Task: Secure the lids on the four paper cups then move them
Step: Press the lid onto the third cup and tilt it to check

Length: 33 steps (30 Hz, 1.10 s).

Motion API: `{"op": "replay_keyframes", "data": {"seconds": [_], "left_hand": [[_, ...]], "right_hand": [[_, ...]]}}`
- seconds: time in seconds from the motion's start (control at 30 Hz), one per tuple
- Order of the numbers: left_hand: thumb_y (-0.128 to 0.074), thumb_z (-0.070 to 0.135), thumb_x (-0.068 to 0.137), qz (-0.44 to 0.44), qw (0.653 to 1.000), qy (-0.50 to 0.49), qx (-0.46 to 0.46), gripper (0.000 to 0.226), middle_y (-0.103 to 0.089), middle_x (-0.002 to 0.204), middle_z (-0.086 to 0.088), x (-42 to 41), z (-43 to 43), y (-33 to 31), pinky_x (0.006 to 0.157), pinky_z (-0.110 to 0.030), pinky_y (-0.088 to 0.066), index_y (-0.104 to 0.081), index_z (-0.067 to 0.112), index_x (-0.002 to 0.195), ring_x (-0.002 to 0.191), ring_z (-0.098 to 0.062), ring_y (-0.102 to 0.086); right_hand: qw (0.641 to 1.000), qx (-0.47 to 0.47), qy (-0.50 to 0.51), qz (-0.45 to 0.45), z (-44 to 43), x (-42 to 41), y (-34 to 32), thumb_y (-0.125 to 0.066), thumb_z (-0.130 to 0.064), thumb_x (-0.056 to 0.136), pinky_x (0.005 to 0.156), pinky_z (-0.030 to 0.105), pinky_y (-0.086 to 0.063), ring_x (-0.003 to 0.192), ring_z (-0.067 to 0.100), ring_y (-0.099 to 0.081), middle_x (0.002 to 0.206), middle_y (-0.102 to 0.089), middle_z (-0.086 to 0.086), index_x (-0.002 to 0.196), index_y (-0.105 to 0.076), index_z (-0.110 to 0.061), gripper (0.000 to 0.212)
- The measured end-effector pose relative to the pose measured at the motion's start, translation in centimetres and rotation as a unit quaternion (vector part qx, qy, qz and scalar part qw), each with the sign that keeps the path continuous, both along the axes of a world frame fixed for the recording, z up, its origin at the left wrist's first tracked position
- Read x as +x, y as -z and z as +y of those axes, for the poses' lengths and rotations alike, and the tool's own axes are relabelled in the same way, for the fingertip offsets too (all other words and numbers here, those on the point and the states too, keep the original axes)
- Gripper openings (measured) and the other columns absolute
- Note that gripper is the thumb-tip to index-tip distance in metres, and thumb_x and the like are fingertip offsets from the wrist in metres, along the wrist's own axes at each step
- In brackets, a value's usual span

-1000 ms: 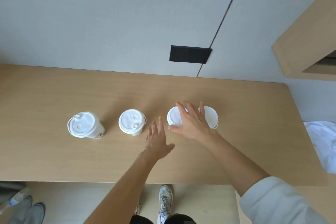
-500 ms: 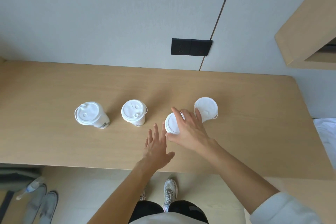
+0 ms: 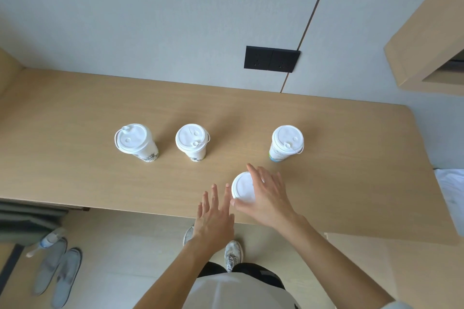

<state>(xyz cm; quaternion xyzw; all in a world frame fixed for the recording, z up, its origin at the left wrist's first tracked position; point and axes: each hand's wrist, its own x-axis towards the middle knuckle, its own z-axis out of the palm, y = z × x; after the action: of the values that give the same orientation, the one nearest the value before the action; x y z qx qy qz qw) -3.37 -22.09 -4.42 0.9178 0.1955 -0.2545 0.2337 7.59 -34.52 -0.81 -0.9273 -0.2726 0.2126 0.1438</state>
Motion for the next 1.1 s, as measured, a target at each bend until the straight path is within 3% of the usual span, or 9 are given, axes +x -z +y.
{"op": "replay_keyframes", "data": {"seconds": [0.1, 0.2, 0.3, 0.4, 0.47, 0.67, 0.9, 1.0, 1.1], "left_hand": [[-0.023, 0.037, 0.110, -0.012, 0.996, -0.076, -0.042, 0.062, 0.009, 0.172, -0.017, 0.0, 0.7, -0.7, 0.127, -0.052, -0.006, 0.003, 0.025, 0.165, 0.158, -0.043, 0.007], [0.004, 0.054, 0.099, -0.008, 0.989, -0.128, -0.073, 0.072, 0.000, 0.174, -0.009, 1.3, 1.4, -0.6, 0.126, -0.057, -0.005, -0.010, 0.028, 0.165, 0.158, -0.042, 0.005], [-0.007, 0.034, 0.105, 0.009, 0.976, -0.190, -0.102, 0.057, -0.009, 0.172, -0.003, 5.0, 1.0, -0.8, 0.122, -0.064, -0.011, -0.010, 0.031, 0.162, 0.157, -0.042, -0.004], [-0.011, 0.060, 0.103, 0.061, 0.928, -0.336, -0.147, 0.067, -0.004, 0.174, -0.008, 8.4, -0.1, -2.3, 0.124, -0.060, -0.001, -0.013, 0.032, 0.163, 0.159, -0.035, 0.000], [-0.009, 0.071, 0.098, 0.072, 0.914, -0.371, -0.145, 0.078, -0.001, 0.174, -0.010, 9.2, -0.9, -2.8, 0.124, -0.059, 0.005, -0.014, 0.029, 0.164, 0.160, -0.034, 0.003], [-0.007, 0.072, 0.097, 0.039, 0.931, -0.355, -0.074, 0.076, -0.002, 0.174, -0.011, 8.8, -1.1, -1.9, 0.124, -0.062, 0.004, -0.014, 0.036, 0.163, 0.160, -0.032, 0.003], [-0.010, 0.066, 0.100, 0.001, 0.936, -0.347, -0.061, 0.067, -0.010, 0.173, -0.009, 9.0, -1.2, -1.3, 0.123, -0.064, 0.002, -0.016, 0.041, 0.162, 0.160, -0.033, -0.001], [-0.008, 0.067, 0.098, -0.020, 0.941, -0.330, -0.072, 0.069, -0.017, 0.171, -0.007, 9.1, -0.9, -1.1, 0.123, -0.064, -0.001, -0.018, 0.041, 0.161, 0.159, -0.033, -0.005], [-0.004, 0.073, 0.091, -0.065, 0.963, -0.250, -0.078, 0.079, -0.020, 0.171, -0.003, 9.4, 0.0, -0.9, 0.124, -0.060, -0.012, -0.021, 0.039, 0.161, 0.159, -0.032, -0.007]], "right_hand": [[0.985, 0.069, 0.137, 0.076, -0.5, 0.4, -0.6, -0.047, -0.079, 0.088, 0.122, 0.041, -0.018, 0.150, 0.026, -0.034, 0.160, -0.041, 0.005, 0.162, -0.030, -0.019, 0.097], [0.902, 0.141, 0.366, 0.182, 0.0, 1.8, 0.4, -0.037, -0.083, 0.085, 0.119, 0.052, -0.033, 0.145, 0.032, -0.044, 0.150, -0.052, 0.011, 0.152, -0.045, -0.019, 0.093], [0.841, 0.130, 0.488, 0.193, 1.6, 2.8, 1.5, -0.032, -0.078, 0.094, 0.120, 0.054, -0.031, 0.147, 0.037, -0.039, 0.160, -0.038, 0.016, 0.160, -0.035, -0.019, 0.088], [0.828, 0.094, 0.519, 0.189, 3.2, 2.6, 1.5, -0.030, -0.076, 0.098, 0.127, 0.054, -0.015, 0.157, 0.035, -0.020, 0.171, -0.011, 0.019, 0.165, -0.023, -0.021, 0.087], [0.831, 0.080, 0.520, 0.183, 4.0, 2.3, 1.5, -0.030, -0.078, 0.097, 0.127, 0.054, -0.008, 0.159, 0.032, -0.011, 0.172, -0.004, 0.018, 0.165, -0.021, -0.022, 0.088], [0.846, 0.059, 0.500, 0.174, 4.4, 2.2, 2.2, -0.026, -0.081, 0.095, 0.126, 0.058, -0.003, 0.160, 0.031, -0.005, 0.172, -0.004, 0.018, 0.164, -0.024, -0.026, 0.088], [0.853, 0.064, 0.490, 0.168, 4.4, 2.5, 2.8, -0.024, -0.076, 0.099, 0.125, 0.061, -0.003, 0.160, 0.033, -0.010, 0.172, -0.009, 0.018, 0.161, -0.033, -0.031, 0.077], [0.832, 0.068, 0.520, 0.178, 4.6, 2.2, 2.9, -0.023, -0.077, 0.098, 0.125, 0.060, -0.005, 0.158, 0.033, -0.014, 0.171, -0.012, 0.019, 0.159, -0.035, -0.033, 0.076], [0.769, 0.108, 0.588, 0.226, 4.2, 0.9, 2.7, -0.022, -0.079, 0.098, 0.126, 0.058, -0.010, 0.156, 0.037, -0.020, 0.170, -0.013, 0.022, 0.160, -0.033, -0.032, 0.079]]}}
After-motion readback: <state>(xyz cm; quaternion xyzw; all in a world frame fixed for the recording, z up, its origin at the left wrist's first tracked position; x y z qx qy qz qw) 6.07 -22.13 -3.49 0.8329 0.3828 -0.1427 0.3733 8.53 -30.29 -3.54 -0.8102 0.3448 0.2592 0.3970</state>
